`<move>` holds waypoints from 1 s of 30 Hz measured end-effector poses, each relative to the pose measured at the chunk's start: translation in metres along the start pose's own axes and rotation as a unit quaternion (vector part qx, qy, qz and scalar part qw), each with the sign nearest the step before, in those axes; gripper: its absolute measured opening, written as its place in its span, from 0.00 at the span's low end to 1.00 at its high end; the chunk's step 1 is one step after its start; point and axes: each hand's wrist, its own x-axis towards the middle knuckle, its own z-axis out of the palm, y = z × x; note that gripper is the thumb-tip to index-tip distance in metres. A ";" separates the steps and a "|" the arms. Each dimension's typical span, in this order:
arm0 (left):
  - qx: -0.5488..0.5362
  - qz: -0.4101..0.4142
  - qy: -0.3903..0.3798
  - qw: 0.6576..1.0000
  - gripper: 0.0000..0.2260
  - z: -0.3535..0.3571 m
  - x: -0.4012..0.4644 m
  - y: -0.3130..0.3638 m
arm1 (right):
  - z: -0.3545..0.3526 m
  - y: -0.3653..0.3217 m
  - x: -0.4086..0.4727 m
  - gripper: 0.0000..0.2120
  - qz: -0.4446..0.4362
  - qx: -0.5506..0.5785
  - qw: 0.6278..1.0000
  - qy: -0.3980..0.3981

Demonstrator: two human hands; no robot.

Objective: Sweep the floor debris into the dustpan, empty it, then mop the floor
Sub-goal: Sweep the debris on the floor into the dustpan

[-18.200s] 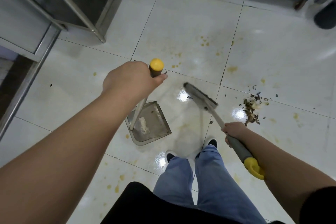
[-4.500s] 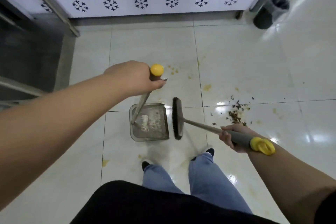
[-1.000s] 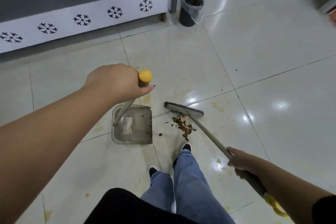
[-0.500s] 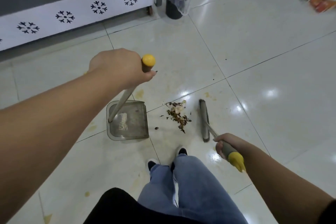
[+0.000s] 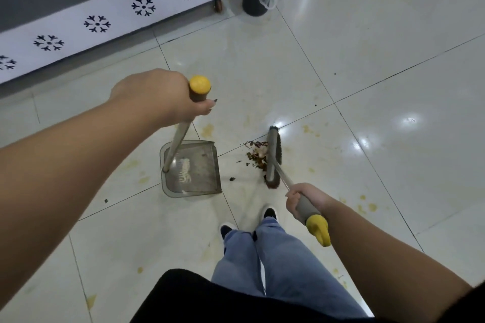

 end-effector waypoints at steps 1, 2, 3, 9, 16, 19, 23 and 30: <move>0.000 0.002 -0.001 1.000 0.28 -0.001 -0.001 0.002 | 0.002 -0.002 -0.002 0.18 0.004 0.030 0.999 -0.010; 0.000 0.003 -0.003 1.000 0.28 -0.001 -0.001 0.005 | 0.002 -0.003 -0.002 0.16 0.005 0.055 0.998 -0.020; 0.001 0.005 -0.006 1.000 0.27 -0.001 -0.002 0.009 | 0.002 -0.005 -0.004 0.15 0.004 0.069 0.997 -0.026; 0.001 0.019 -0.012 1.000 0.27 0.000 -0.010 0.022 | -0.025 0.004 -0.037 0.15 0.016 0.028 0.999 -0.001; -0.013 0.006 -0.004 1.000 0.27 -0.001 -0.014 0.009 | -0.063 0.044 -0.068 0.13 -0.016 -0.190 0.982 0.008; -0.017 0.007 -0.003 1.000 0.27 0.002 -0.018 0.006 | -0.058 0.045 -0.061 0.13 0.025 -0.177 0.984 -0.011; -0.016 0.009 0.014 1.000 0.27 0.009 -0.025 -0.003 | -0.037 0.043 -0.032 0.11 0.092 -0.193 0.977 -0.027; -0.013 0.009 0.027 1.000 0.29 0.017 -0.031 -0.027 | -0.012 0.024 0.006 0.14 0.074 -0.196 0.978 0.002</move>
